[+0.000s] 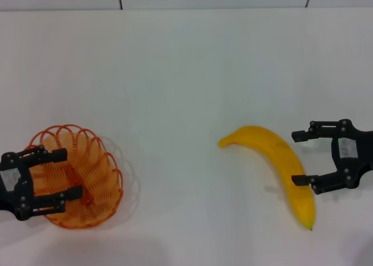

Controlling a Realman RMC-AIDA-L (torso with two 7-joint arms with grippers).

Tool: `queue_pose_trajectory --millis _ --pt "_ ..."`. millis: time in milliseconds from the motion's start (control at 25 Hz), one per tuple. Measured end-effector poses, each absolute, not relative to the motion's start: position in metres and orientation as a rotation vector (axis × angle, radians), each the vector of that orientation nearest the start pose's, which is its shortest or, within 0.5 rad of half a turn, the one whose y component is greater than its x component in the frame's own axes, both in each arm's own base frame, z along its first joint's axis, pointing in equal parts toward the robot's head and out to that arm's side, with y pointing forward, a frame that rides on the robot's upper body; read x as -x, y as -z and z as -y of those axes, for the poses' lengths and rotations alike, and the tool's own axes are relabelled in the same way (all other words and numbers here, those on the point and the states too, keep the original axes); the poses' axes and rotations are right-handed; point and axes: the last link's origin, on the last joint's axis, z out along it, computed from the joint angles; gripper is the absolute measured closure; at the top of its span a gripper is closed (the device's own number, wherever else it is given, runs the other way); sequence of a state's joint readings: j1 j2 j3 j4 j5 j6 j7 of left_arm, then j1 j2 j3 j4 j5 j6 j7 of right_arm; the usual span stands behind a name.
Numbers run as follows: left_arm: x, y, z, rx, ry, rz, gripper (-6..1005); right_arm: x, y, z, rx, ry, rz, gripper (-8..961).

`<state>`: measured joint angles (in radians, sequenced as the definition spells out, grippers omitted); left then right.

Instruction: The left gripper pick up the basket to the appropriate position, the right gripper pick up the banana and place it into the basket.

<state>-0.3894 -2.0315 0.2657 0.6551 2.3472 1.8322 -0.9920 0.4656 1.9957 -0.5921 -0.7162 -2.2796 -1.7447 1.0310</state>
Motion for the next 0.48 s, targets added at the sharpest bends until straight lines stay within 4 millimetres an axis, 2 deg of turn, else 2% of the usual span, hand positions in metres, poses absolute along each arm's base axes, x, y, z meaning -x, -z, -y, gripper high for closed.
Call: queue_pose_trajectory --millis 480 --pt "0.3311 -0.0380 -0.2541 2.719 0.613 0.305 152 -0.3093 -0.0363 -0.2917 2.921 -0.365 -0.181 77"
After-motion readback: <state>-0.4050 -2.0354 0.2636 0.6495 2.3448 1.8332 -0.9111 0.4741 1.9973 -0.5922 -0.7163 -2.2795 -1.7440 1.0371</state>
